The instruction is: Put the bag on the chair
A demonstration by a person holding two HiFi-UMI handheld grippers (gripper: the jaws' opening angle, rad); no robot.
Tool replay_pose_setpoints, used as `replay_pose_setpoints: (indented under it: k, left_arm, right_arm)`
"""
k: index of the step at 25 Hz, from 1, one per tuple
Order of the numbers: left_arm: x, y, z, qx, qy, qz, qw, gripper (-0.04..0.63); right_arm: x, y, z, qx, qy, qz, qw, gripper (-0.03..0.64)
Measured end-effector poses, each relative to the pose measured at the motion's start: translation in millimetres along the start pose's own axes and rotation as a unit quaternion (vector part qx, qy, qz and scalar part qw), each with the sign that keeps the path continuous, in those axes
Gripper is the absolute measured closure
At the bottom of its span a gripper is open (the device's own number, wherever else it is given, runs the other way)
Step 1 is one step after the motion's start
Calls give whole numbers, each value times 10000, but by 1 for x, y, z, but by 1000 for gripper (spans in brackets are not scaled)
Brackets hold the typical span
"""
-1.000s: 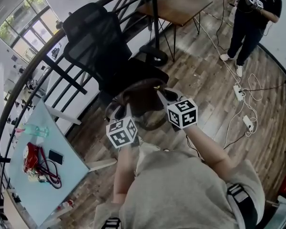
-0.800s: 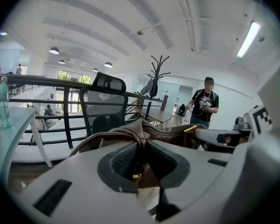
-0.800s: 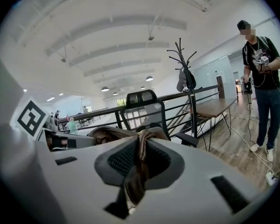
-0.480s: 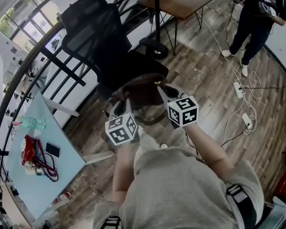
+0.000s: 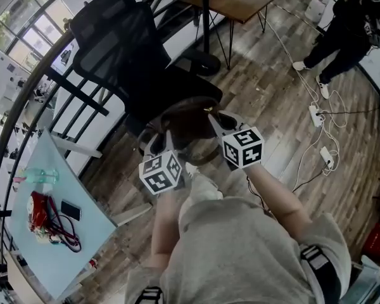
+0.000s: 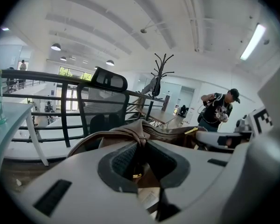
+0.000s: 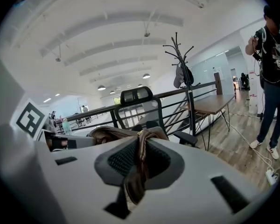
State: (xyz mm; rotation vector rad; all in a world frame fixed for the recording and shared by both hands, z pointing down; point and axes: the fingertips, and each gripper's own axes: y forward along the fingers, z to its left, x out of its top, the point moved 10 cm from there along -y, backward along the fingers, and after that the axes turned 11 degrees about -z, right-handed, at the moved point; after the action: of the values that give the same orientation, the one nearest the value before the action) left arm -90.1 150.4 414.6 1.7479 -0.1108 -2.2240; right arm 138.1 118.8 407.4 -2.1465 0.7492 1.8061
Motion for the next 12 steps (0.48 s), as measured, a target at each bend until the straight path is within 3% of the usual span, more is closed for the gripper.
replay_pose_setpoints:
  k: [12]
  left_arm:
    - [22,86,41,-50,-134,101,9998,548]
  right_arm:
    - [12,91,-25,-67,-19,170,9998,586]
